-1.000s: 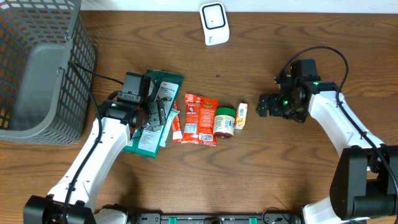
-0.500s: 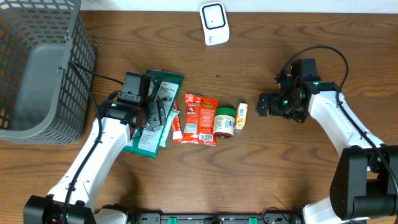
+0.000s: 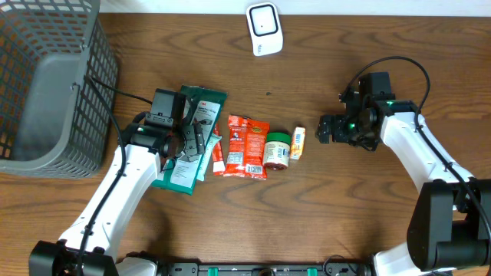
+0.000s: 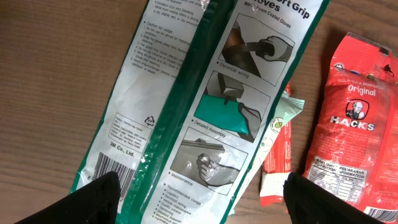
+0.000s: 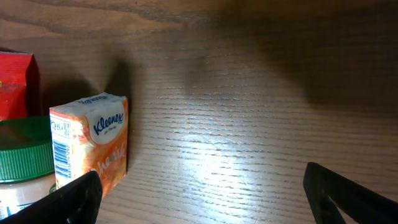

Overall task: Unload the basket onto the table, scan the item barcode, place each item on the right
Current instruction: 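Move the right gripper left toward the orange Kleenex pack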

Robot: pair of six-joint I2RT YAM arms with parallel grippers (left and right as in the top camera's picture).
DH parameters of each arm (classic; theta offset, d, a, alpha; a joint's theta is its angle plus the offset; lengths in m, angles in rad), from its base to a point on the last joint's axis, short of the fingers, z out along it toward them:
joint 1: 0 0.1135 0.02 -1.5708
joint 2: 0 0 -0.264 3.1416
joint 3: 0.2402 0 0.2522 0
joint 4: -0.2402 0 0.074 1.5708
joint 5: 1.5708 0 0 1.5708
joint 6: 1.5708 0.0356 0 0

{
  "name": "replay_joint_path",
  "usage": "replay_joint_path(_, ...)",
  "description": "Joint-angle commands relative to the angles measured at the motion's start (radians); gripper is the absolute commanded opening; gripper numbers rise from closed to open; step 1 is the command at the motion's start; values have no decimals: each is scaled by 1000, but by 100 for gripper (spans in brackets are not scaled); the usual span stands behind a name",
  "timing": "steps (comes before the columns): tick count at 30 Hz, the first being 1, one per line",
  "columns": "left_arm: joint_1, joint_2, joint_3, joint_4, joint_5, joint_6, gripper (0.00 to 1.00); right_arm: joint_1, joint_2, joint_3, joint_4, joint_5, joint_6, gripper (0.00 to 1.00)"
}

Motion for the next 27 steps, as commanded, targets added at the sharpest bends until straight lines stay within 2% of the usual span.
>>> replay_joint_path(1,1,5,-16,-1,-2,2,84,-6,-8,11,2,-3,-3,99)
replay_joint_path(16,1,5,-16,-2,-2,2,84,-17,-8,16,-42,-43,-4,99)
replay_joint_path(17,1,5,-16,-2,-2,2,84,-26,-8,23,-58,-44,8,86)
replay_joint_path(19,1,5,-16,-1,-2,2,84,-41,-10,56,-115,-44,27,68)
replay_joint_path(23,1,5,-16,-2,-2,2,84,-45,-12,188,-296,-19,23,51)
replay_joint_path(25,1,5,-16,-2,-2,2,85,-37,-12,269,-378,-17,24,36)
replay_joint_path(27,0,5,-16,-1,-2,2,84,-21,-12,349,-443,-17,36,24)
